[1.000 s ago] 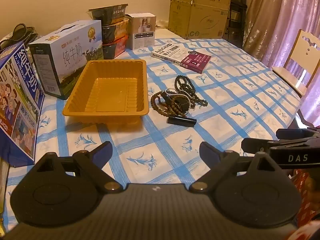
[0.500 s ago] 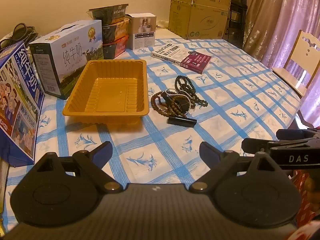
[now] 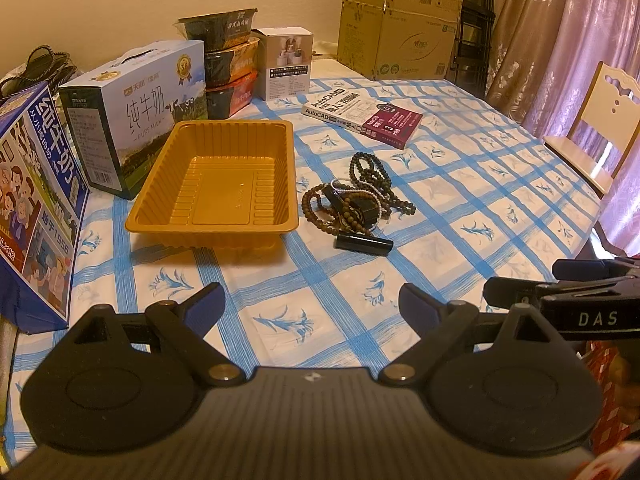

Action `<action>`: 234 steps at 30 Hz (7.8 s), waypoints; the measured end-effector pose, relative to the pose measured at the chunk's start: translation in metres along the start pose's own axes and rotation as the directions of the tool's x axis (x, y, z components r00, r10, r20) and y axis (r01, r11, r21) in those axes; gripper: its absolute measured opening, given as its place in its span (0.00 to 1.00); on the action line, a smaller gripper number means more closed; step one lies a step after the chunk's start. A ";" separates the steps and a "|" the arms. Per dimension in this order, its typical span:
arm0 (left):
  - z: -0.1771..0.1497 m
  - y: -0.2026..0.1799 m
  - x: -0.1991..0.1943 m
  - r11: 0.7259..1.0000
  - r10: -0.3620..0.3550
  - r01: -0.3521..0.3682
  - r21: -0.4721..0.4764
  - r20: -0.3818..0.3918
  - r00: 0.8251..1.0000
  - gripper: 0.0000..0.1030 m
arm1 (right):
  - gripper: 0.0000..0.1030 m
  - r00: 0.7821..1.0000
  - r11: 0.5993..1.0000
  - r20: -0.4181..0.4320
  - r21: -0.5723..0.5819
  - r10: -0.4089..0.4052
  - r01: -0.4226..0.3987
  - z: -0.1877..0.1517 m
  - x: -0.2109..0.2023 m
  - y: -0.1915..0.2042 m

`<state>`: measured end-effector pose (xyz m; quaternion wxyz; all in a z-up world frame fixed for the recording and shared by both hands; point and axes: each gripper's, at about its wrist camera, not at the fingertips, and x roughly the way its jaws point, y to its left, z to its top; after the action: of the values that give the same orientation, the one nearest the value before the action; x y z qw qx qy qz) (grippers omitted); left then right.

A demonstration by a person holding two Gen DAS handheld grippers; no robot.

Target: Organize jewelry

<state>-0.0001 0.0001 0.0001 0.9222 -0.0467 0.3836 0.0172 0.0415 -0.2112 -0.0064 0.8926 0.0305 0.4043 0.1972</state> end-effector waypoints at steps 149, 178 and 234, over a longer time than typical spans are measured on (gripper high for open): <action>0.020 0.168 0.162 0.984 0.167 -0.127 -0.122 0.414 0.895 0.05 | 0.46 0.998 0.976 -0.042 -0.211 0.039 -0.047 0.013 0.232 0.000; 0.030 0.177 0.165 0.986 0.160 -0.131 -0.101 0.380 0.911 0.06 | 0.18 0.952 0.952 0.057 -0.091 0.299 -0.294 0.068 0.194 0.041; 0.031 0.175 0.168 0.984 0.173 -0.147 -0.095 0.373 0.912 0.06 | 0.11 0.990 0.991 0.038 0.012 0.136 -0.136 0.057 0.234 -0.055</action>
<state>0.1284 0.1768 -0.1095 0.9724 -0.0408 0.1997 0.1137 0.2406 -0.1680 -0.1457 0.8842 0.0683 0.3861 0.2540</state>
